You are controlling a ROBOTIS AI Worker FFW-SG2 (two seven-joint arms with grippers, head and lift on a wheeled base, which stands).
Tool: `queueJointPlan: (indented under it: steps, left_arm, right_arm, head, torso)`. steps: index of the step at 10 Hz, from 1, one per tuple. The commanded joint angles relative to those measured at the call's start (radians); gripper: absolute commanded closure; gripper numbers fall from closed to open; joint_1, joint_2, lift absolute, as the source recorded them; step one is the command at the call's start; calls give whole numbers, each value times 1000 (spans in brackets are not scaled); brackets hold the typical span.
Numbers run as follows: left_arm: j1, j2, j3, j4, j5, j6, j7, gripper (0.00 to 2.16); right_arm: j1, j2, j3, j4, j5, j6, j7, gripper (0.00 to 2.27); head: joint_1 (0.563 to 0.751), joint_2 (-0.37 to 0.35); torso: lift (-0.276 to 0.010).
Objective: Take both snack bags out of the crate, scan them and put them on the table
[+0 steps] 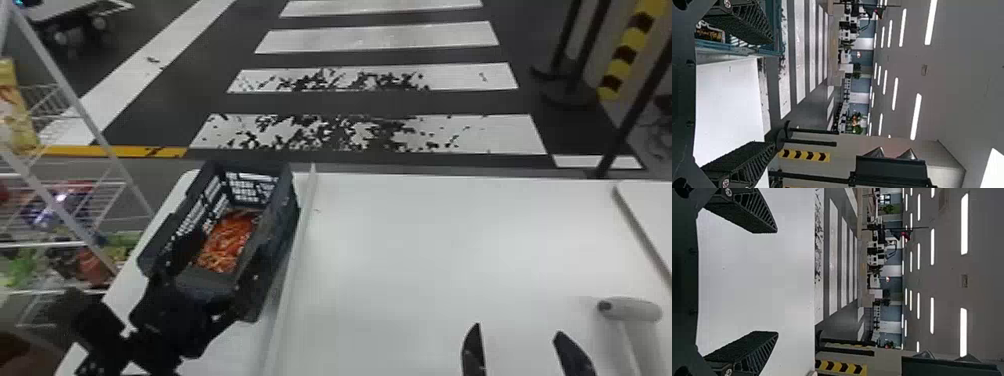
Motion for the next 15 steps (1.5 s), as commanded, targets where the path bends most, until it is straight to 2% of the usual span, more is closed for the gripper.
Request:
queueJointPlan:
  steps: [1, 2, 3, 4, 5, 6, 7, 8, 10, 11, 12, 13, 15]
  left_arm:
    - [-22, 1, 64, -23, 22, 55, 0, 76]
    - [-47, 7, 113, -23, 45, 76, -11, 76]
    - [-96, 25, 150, -20, 63, 150, -19, 76]
    - [-145, 50, 195, -14, 86, 227, -22, 76]
    - [-209, 79, 221, -5, 92, 325, -46, 73]
    - [-288, 97, 224, 20, 94, 442, -59, 66]
    - [-346, 125, 224, 52, 101, 478, -59, 66]
    - [-407, 143, 222, 86, 106, 580, -60, 63]
    - [-522, 163, 205, 179, 111, 693, -68, 97]
    - [-590, 168, 184, 225, 98, 807, -83, 93]
    - [-651, 171, 158, 276, 78, 874, -97, 90]
    - [-706, 177, 121, 325, 48, 889, -106, 90]
    - [-815, 177, 55, 432, -15, 981, -140, 90]
  right_arm:
    - [5, 0, 3, 2, -1, -1, 0, 63]
    - [10, 0, 6, 4, -1, -1, 0, 63]
    - [13, 0, 9, 7, -1, -1, 0, 63]
    - [13, 0, 15, 13, -1, -1, 0, 60]
    - [13, 1, 17, 22, -1, -1, 0, 60]
    - [13, 1, 17, 25, 1, -1, 0, 60]
    - [16, 1, 18, 27, 1, -4, 0, 60]
    - [16, 3, 17, 33, 1, -4, 0, 60]
    - [13, 3, 15, 37, 1, 2, 0, 60]
    - [7, 3, 14, 39, 1, 14, 0, 60]
    - [4, 3, 12, 40, 1, 17, 0, 63]
    - [4, 3, 6, 40, 1, 26, 0, 63]
    - [4, 3, -6, 40, -1, 32, 2, 66]
  head:
    - [695, 187]
    - [695, 214]
    - [695, 230]
    - [695, 259]
    - [695, 287]
    - [695, 307]
    - [695, 313]
    - [695, 321]
    - [695, 335]
    - [695, 340]
    - [695, 339]
    - [695, 334]
    - [695, 310]
  torso:
    - [-92]
    - [-92]
    - [-92]
    - [-92]
    - [-92]
    - [-92]
    - [-92]
    - [-92]
    - [-92]
    - [-92]
    - [-92]
    - [-92]
    - [-92]
